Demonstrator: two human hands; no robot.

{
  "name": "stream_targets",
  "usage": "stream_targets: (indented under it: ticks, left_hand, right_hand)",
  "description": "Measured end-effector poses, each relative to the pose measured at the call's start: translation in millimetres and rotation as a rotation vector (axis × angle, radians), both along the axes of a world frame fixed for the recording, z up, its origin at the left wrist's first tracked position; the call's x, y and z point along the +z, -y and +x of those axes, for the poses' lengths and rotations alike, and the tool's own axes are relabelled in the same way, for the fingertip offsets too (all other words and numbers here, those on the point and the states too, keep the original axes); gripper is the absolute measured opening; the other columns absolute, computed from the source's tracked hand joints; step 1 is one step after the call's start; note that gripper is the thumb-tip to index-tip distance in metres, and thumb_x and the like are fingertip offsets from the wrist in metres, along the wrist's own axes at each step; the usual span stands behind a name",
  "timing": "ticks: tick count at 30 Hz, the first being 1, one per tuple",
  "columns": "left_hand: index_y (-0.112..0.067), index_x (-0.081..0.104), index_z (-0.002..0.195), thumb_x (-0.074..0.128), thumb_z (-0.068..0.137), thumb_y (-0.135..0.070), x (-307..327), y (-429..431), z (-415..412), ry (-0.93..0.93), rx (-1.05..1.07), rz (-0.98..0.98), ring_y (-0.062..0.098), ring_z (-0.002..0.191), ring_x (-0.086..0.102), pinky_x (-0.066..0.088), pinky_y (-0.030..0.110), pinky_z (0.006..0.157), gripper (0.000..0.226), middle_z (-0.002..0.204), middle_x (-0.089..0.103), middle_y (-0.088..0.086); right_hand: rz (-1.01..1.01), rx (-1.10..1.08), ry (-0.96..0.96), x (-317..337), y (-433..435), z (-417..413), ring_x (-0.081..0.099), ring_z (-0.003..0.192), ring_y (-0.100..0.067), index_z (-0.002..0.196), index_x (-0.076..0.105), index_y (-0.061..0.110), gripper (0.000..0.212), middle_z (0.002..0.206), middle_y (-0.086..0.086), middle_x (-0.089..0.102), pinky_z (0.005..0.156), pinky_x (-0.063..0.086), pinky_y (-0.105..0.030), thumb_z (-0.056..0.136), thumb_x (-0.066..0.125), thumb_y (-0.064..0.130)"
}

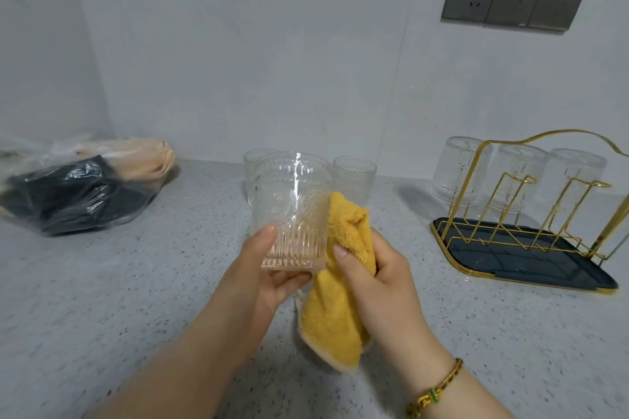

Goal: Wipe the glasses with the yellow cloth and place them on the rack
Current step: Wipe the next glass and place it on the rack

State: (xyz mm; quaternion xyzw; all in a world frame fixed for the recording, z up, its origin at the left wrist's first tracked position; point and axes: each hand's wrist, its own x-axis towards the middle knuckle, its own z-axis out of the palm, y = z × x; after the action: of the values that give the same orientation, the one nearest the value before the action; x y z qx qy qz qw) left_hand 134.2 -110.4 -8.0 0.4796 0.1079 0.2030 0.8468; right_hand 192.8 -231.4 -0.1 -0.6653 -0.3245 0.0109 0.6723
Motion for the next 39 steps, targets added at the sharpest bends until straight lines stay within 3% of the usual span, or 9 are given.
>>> stream_targets:
  ticks: [8,12,16,20,23,26,31,35,39]
  left_hand:
    - [-0.015,0.063,0.098,0.063,0.058,-0.049,5,-5,-5,-0.050,0.045,0.301,0.008,0.084,0.070,0.057,0.021,0.076,0.053,0.088,0.075,-0.005]
    - [-0.011,0.058,0.114,0.065,0.069,-0.049,0,-4,-2,-0.109,-0.019,0.235,0.014,0.094,0.069,0.053,0.033,0.091,0.059,0.104,0.072,0.004]
    - [-0.007,0.059,0.116,0.068,0.056,-0.054,-2,-3,-1,-0.154,-0.030,0.178,0.018,0.097,0.069,0.052,0.036,0.090,0.077,0.105,0.072,0.008]
    - [-0.007,0.059,0.117,0.075,0.067,-0.044,0,-7,-4,-0.135,-0.075,0.239,0.022,0.098,0.068,0.056,0.034,0.085,0.064,0.106,0.071,0.010]
    - [-0.014,0.061,0.114,0.069,0.055,-0.045,0,1,-8,-0.116,-0.153,0.352,0.022,0.099,0.068,0.052,0.042,0.090,0.067,0.105,0.072,0.006]
    - [-0.017,0.061,0.112,0.067,0.049,-0.050,-2,3,-9,-0.100,-0.139,0.366,0.022,0.099,0.068,0.048,0.045,0.093,0.072,0.104,0.073,0.004]
    - [-0.009,0.062,0.110,0.068,0.058,-0.039,0,-12,-5,-0.031,-0.003,0.198,0.022,0.093,0.070,0.057,0.032,0.081,0.060,0.099,0.073,0.009]
    - [-0.010,0.064,0.108,0.067,0.057,-0.044,1,-17,-5,-0.032,0.003,0.208,0.020,0.092,0.070,0.058,0.026,0.074,0.061,0.098,0.074,0.008]
    - [-0.009,0.060,0.117,0.064,0.059,-0.048,-1,-8,-8,-0.051,-0.124,0.332,0.024,0.102,0.067,0.051,0.040,0.090,0.070,0.110,0.070,0.011]
  right_hand:
    - [0.027,-0.046,0.112,-6,-2,1,0.059,0.090,-0.001,0.092,0.059,0.041,0.028,0.093,0.014,0.065,0.080,0.047,-0.015,0.065,0.052,0.045]
    - [-0.105,-0.103,0.240,-13,-6,4,0.044,0.111,0.008,0.111,0.048,0.042,0.042,0.119,0.009,0.054,0.091,0.032,0.000,0.068,0.046,0.043]
    - [-0.280,-0.050,0.350,-21,-10,-1,0.033,0.126,0.000,0.120,0.030,0.050,0.051,0.137,0.012,0.038,0.104,0.026,-0.011,0.070,0.039,0.053]
    - [-0.192,-0.068,0.386,-18,-11,-10,0.023,0.126,0.012,0.117,0.026,0.061,0.047,0.134,0.032,0.022,0.100,0.016,0.000,0.073,0.041,0.052]
    - [-0.037,-0.165,0.347,-11,-5,-8,0.033,0.125,0.005,0.114,0.039,0.059,0.042,0.134,0.019,0.039,0.102,0.025,-0.006,0.074,0.042,0.048]
    - [0.021,-0.134,0.158,-2,0,-4,0.057,0.099,-0.006,0.099,0.056,0.039,0.032,0.102,0.010,0.063,0.087,0.045,-0.021,0.071,0.046,0.052]
    - [-0.166,0.003,0.110,-8,-6,-8,0.058,0.078,0.003,0.078,0.057,0.037,0.011,0.079,0.017,0.064,0.067,0.042,-0.009,0.075,0.047,0.039]
    - [-0.139,-0.016,0.396,-12,-8,-15,0.050,0.106,0.006,0.101,0.062,0.033,0.026,0.111,0.021,0.058,0.090,0.038,-0.009,0.079,0.049,0.032]
    - [-0.060,-0.133,0.482,-9,-5,-11,0.041,0.120,-0.002,0.121,0.046,0.041,0.043,0.131,0.010,0.049,0.101,0.032,-0.014,0.078,0.044,0.031]
